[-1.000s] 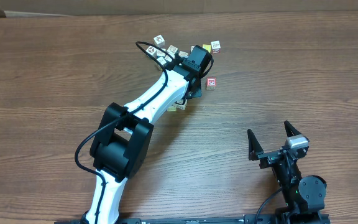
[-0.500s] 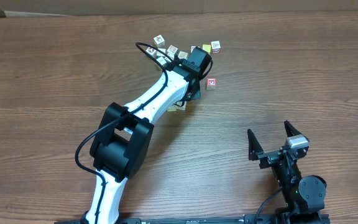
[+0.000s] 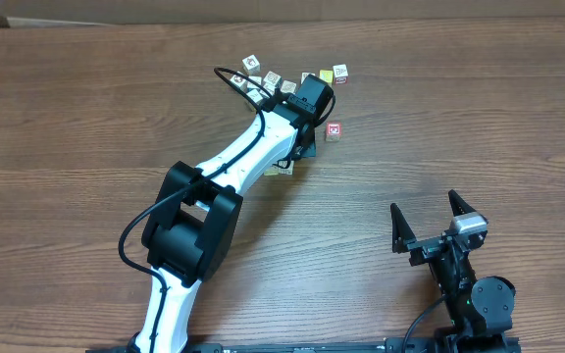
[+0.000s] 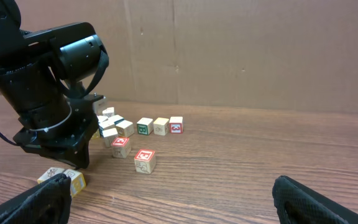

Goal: Form a horizontal line
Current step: 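Lift the left gripper and move it back toward the cluster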

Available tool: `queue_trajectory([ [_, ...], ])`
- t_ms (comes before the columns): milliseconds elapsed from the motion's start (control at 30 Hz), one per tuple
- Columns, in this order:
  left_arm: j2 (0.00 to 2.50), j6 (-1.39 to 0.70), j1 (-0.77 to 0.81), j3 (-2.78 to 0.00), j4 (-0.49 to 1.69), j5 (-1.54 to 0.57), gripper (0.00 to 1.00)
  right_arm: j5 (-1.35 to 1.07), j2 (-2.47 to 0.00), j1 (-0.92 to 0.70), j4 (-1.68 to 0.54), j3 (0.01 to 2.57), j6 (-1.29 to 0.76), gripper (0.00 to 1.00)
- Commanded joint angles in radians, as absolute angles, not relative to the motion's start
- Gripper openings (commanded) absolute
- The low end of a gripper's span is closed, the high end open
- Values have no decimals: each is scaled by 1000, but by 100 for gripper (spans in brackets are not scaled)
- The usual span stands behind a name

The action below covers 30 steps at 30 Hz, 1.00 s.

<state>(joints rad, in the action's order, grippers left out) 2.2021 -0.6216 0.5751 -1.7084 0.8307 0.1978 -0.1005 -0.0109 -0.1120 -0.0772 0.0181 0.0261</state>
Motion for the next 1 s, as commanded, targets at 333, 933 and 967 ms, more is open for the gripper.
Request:
queue_trajectory([
  [333, 2190, -628, 576, -1734, 834, 249, 4, -103, -3, -109, -74, 8, 31, 100],
  [933, 2189, -433, 598, -1805, 811, 30, 4, -103, -3, -109, -74, 8, 31, 100],
  [967, 2189, -430, 601, -1805, 816, 24, 4, -103, -3, -109, -74, 8, 31, 100],
])
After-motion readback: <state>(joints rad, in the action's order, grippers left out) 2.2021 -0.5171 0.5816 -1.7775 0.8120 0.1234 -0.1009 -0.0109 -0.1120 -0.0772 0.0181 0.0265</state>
